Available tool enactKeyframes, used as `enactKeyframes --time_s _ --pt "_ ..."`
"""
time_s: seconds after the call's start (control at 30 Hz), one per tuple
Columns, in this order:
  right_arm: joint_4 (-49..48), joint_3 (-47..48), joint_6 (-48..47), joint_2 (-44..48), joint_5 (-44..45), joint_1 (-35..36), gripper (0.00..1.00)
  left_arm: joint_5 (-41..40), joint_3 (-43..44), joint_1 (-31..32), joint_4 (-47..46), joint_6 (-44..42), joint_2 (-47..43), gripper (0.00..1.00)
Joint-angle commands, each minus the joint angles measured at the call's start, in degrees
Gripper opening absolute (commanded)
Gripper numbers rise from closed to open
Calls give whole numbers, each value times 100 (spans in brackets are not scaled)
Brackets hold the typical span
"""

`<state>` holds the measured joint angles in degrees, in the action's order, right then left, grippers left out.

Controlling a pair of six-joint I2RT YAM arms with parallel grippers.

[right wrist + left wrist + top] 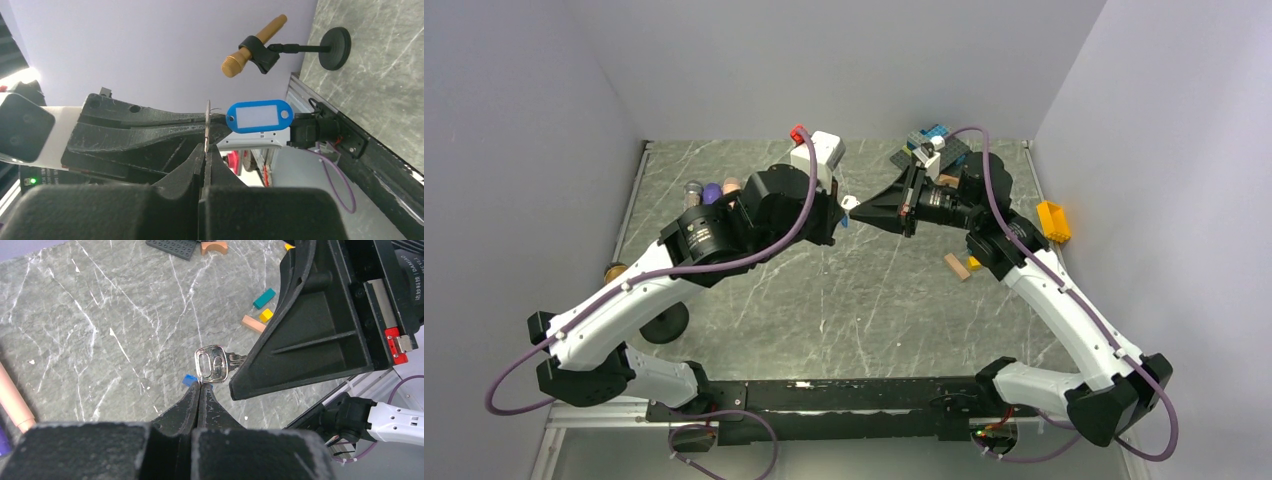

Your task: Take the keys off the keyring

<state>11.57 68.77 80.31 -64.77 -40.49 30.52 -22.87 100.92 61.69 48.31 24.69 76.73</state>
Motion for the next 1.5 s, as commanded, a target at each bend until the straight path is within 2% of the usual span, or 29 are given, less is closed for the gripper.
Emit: enactKeyframes --time_s 0.0,0.37,0.4,0.53,0.6,0.7,0.77,0.9,1.03,1.13,1.27,1.47 --pt "-20 603 -473 -126 -421 24 0 66 279 18 100 -98 91 0" --pt "1469 1626 -2535 -402 -593 33 0 508 827 -14 687 -257 297 0" --pt "1564 1656 -2665 -392 -582 33 0 588 895 -21 748 -274 325 5" --pt "1658 1614 -2786 -332 -528 32 0 963 1205 -34 1008 -400 457 52" --pt "1652 1607 -2803 -301 -491 33 0 1187 1405 -38 1123 -514 502 71" --pt "1773 1717 -2904 -317 -437 19 0 1597 1795 -89 1366 -781 553 90" --pt "1785 1735 -2933 -322 -437 23 0 1913 2102 -161 1542 -936 555 98" --pt "1544 1619 -2836 -256 -562 15 0 2578 2502 -316 1782 -1232 473 100" --pt "1014 1505 -2665 -182 -819 -1 0 3210 2252 -418 1441 -1562 29 99" --pt "235 1361 -2341 -104 -1146 -5 0 3448 2001 -603 1131 -1602 -347 99" --pt "-869 1155 -1770 -6 -1491 -4 0 3969 2108 -1005 1015 -1604 -523 99" --pt "-1780 1072 -1329 84 -1765 -3 0 4642 2048 -1234 582 -1466 -701 94"
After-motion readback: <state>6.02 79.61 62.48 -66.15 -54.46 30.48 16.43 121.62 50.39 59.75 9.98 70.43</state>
